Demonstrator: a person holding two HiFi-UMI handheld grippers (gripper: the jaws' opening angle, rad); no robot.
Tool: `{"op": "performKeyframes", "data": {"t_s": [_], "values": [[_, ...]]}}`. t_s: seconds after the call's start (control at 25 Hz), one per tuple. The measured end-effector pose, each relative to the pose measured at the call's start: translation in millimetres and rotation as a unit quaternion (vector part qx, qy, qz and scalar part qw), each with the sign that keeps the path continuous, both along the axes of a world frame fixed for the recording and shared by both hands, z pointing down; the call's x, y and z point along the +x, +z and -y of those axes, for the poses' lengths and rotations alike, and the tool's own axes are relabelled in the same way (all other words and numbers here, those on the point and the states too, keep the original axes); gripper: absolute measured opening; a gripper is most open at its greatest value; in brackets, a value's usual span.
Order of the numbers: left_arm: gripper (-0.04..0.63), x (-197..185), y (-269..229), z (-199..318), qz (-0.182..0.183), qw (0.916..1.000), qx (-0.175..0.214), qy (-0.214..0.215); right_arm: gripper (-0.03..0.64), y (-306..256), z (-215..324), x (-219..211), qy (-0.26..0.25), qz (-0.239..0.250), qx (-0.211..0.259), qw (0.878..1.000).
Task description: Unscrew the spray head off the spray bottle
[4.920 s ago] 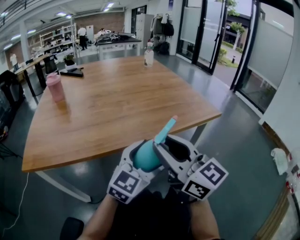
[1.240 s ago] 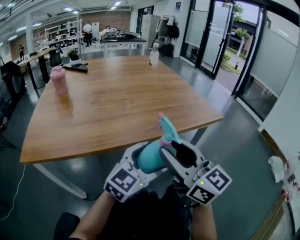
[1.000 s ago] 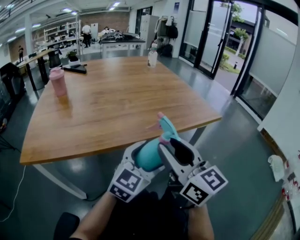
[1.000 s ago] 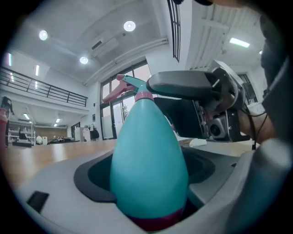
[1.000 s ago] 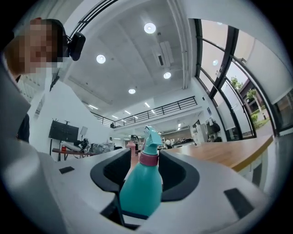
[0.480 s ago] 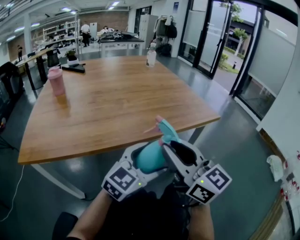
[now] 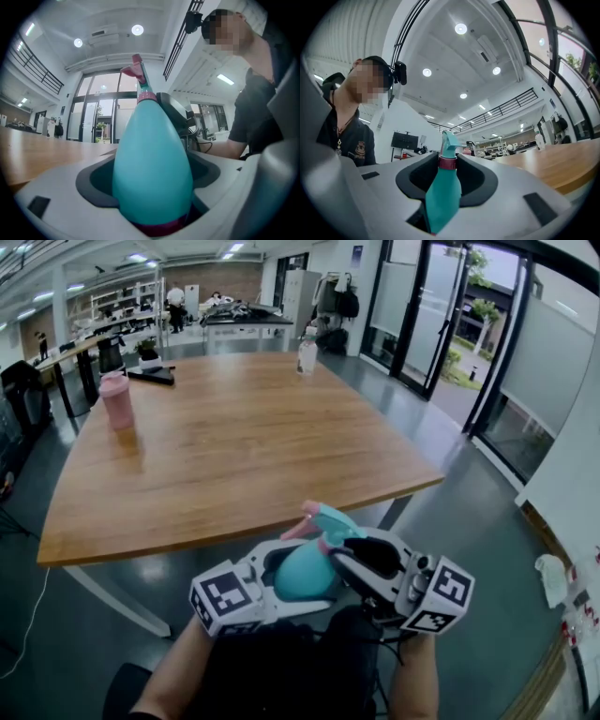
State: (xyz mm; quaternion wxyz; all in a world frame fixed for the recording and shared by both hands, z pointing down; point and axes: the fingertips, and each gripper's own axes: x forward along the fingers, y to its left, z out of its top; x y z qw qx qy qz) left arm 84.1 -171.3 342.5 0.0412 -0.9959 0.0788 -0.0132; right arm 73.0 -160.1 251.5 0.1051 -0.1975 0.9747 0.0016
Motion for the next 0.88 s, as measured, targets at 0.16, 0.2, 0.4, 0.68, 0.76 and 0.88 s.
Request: {"op": "performKeyframes", "data": {"t_s": [0.16, 0.2, 0.4, 0.68, 0.76, 0.88], "values": [[0.431, -0.2, -0.1, 0.5, -0.006, 0.9999, -0.007, -0.007, 0.124, 2.2, 1.4, 1.7, -0.001, 0.004, 0.002, 1.000], [0.431, -0.6, -0.7, 3.7, -0.007, 0.9997, -0.009, -0.020, 0.129, 2.6, 3.2, 2.5, 0.014, 0.004, 0.001, 1.000], [0.431, -6.0, -4.0, 24.6, -0.006, 0.9944, 0.000, -0.106, 0.159, -1.1, 6.7, 9.0, 0.072, 0.020, -0.016, 0.997], [0.431, -8.9, 4.6, 46.2, 0.020, 0.9804, 0.011, -0.196, 0.158, 5.1, 25.8, 4.1, 0.189, -0.011, -0.043, 0.981], [0.431, -8.7, 7.1, 48.5, 0.024, 0.9769, 0.010, -0.212, 0.158, 7.2, 31.4, 5.6, 0.212, -0.009, -0.055, 0.976], [0.431, -8.7, 11.2, 50.5, 0.034, 0.9718, 0.015, -0.233, 0.158, 10.4, 37.9, 5.6, 0.232, -0.001, -0.068, 0.970]]}}
